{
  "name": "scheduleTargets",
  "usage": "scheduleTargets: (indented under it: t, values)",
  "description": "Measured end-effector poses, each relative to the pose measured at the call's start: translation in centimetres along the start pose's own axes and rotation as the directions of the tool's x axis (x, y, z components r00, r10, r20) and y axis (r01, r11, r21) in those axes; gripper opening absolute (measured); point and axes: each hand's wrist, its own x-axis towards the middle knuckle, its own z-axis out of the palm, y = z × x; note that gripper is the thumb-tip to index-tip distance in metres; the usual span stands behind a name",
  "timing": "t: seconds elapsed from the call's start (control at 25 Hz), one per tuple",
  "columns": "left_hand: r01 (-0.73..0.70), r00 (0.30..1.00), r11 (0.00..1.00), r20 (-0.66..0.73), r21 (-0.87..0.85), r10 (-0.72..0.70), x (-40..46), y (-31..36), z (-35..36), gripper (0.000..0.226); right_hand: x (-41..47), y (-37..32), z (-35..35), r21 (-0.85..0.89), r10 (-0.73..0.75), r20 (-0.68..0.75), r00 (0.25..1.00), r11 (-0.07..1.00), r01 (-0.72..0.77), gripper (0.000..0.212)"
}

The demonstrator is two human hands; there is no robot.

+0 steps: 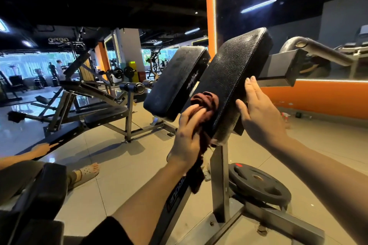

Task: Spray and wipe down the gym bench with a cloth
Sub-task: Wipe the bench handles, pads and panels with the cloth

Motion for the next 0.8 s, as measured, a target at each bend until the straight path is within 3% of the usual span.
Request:
scheduleTargets:
  t: [0.12,0.2,0.32,0.44,0.52,0.64,0.72,0.8]
  values:
    - [0.177,0.978,0.982,-0.125,0.063,-0.169,0.8,-0.1,-0.9,0.039,-1.2,0.4,-0.8,-0.053,-0.017,0.054,0.998,0.998,0.02,0.064]
    - [0.082,0.988,0.997,-0.134,0.002,-0.081,1.5,2.5,-0.7,0.031,-2.2,0.3,-1.7,0.008,-0.103,0.007,0.995,0.995,0.103,0.064]
    - [0.003,0.999,0.977,0.043,-0.215,0.006,3.3,8.4,0.1,0.019,-3.1,-1.5,-3.1,0.357,-0.268,-0.083,0.96,0.891,0.279,0.068]
    - [0.178,0.973,0.873,0.215,-0.454,-0.087,5.6,11.8,1.7,0.052,-2.9,-2.0,-4.0,0.5,-0.234,-0.139,0.962,0.822,0.272,0.073]
    - [0.237,0.941,0.85,0.327,-0.47,-0.081,6.6,12.7,2.6,0.066,-2.3,-1.1,-4.2,0.448,-0.166,-0.219,0.961,0.858,0.25,0.072]
    - [0.16,0.924,0.899,0.383,-0.407,0.01,7.9,13.3,3.5,0.051,-0.5,0.2,-4.6,0.326,-0.1,-0.365,0.926,0.918,0.227,0.062]
    - [0.058,0.932,0.922,0.351,-0.384,0.088,9.1,13.6,3.7,0.046,1.4,0.6,-5.3,0.256,-0.097,-0.423,0.901,0.941,0.221,0.058]
    - [-0.143,0.966,0.975,0.189,-0.17,0.175,10.4,13.1,3.1,0.046,3.7,0.6,-6.4,0.159,-0.101,-0.483,0.87,0.967,0.2,0.052]
